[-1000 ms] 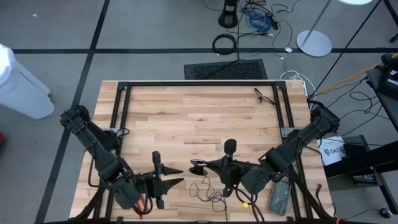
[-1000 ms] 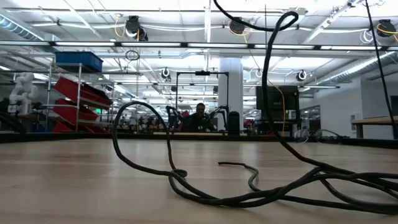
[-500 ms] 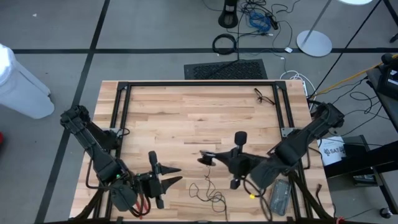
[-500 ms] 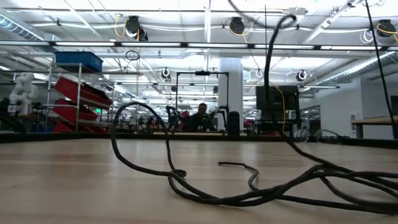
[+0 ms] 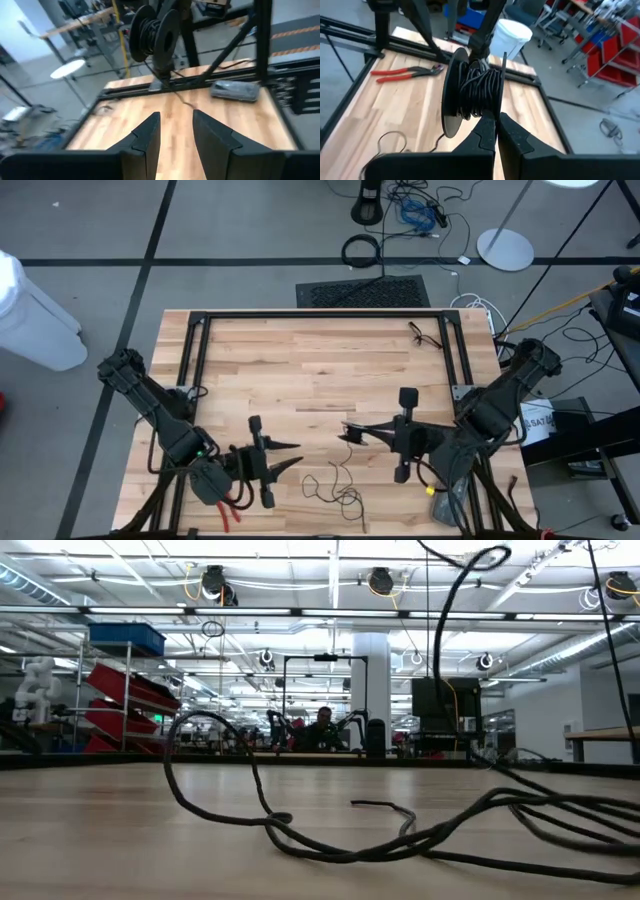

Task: Coil cords
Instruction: Coil the black wire onto the black spool

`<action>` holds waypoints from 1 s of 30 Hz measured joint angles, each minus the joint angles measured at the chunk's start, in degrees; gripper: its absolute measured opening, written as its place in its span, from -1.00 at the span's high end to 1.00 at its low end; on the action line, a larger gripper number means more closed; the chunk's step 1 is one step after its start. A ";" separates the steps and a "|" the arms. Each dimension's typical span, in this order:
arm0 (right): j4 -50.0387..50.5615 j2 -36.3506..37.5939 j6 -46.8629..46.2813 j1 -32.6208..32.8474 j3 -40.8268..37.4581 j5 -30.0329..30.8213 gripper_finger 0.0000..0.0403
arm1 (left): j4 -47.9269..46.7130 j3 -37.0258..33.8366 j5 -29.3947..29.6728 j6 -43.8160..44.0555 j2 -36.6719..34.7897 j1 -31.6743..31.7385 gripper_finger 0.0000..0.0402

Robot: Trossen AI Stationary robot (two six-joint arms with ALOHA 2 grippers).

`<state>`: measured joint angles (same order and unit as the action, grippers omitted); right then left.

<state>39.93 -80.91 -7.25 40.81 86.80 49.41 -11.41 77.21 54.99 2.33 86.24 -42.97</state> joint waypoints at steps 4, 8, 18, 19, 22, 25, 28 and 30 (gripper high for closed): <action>3.81 0.07 -3.96 2.22 0.00 -0.07 1.00 | 0.14 0.00 -4.00 2.83 0.02 1.07 0.40; 7.19 0.07 -7.21 4.08 0.00 -0.09 1.00 | 0.36 0.00 -4.23 2.90 0.60 1.69 0.40; 8.91 0.05 -6.54 4.94 0.00 -0.26 1.00 | 6.25 0.00 -7.18 3.35 6.53 3.25 0.40; 8.92 0.05 -6.29 4.94 0.00 -0.28 1.00 | 7.56 0.00 -8.48 3.36 7.32 3.66 0.40; 9.11 0.05 -6.05 5.00 0.00 -0.26 1.00 | 10.70 0.00 -14.05 2.33 9.57 5.60 0.40; 9.58 0.05 -5.98 5.05 0.00 -0.26 1.00 | 11.61 0.00 -17.57 1.74 11.71 7.66 0.40; 9.97 0.19 -5.59 5.05 0.00 -0.26 1.00 | 12.44 0.00 -18.03 1.80 13.43 9.50 0.40; 10.02 0.59 -5.59 5.05 0.00 -0.26 1.00 | 13.02 0.00 -17.63 1.79 14.30 10.55 0.40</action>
<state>49.95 -80.31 -12.84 45.87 86.80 49.15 1.62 77.21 37.36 4.12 100.53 -32.42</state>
